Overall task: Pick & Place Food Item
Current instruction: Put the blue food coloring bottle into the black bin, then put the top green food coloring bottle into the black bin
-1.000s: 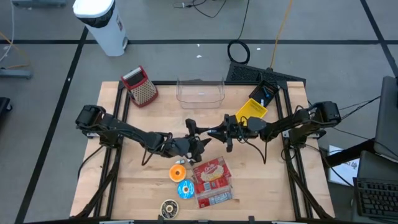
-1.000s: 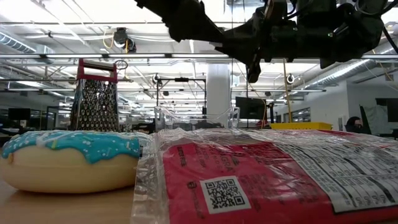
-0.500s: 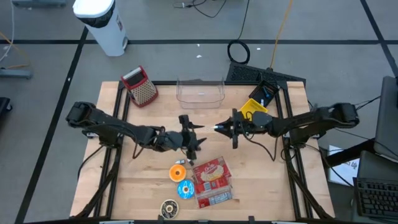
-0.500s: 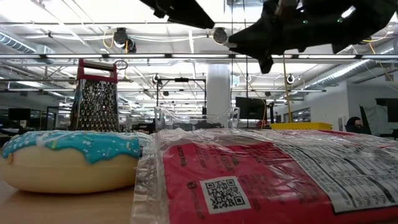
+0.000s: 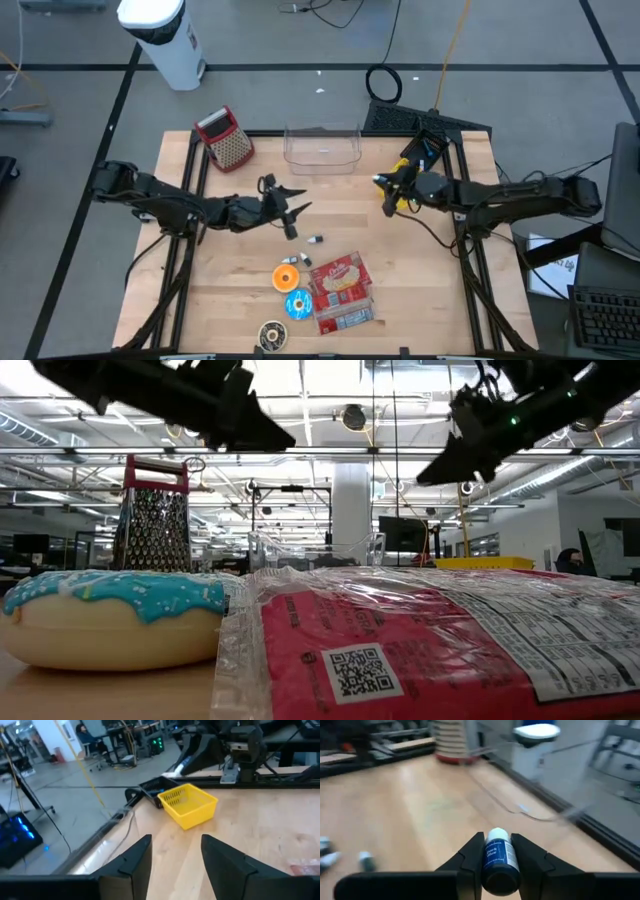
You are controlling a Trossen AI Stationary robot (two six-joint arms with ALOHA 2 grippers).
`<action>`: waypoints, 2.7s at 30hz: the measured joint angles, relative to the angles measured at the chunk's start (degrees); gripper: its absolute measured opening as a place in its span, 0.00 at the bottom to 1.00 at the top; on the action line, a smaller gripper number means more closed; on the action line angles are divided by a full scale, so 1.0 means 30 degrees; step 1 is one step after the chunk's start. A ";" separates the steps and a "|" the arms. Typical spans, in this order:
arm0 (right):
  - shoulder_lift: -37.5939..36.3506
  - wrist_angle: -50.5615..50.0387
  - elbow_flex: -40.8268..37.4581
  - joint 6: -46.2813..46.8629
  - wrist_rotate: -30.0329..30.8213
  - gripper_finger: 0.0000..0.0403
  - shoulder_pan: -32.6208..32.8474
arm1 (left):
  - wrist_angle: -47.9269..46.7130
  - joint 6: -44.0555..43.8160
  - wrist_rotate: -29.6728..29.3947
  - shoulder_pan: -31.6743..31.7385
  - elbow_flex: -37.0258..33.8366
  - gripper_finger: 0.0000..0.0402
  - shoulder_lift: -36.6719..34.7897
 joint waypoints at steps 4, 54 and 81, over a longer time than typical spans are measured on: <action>-0.1342 0.0035 -0.1688 0.0049 0.1017 0.16 -0.1383 | 0.0565 -0.1007 0.0048 0.0210 -0.0742 0.40 0.0007; -0.3614 0.5606 -0.7932 -0.0555 -0.0817 0.49 -1.0262 | 0.0861 -0.3583 0.0660 0.0158 -0.0786 0.40 0.0015; -0.3650 1.0140 -0.7925 -0.2023 -0.9142 0.47 -0.8394 | -0.0956 -0.5461 0.4881 -0.1451 0.1610 0.40 0.8933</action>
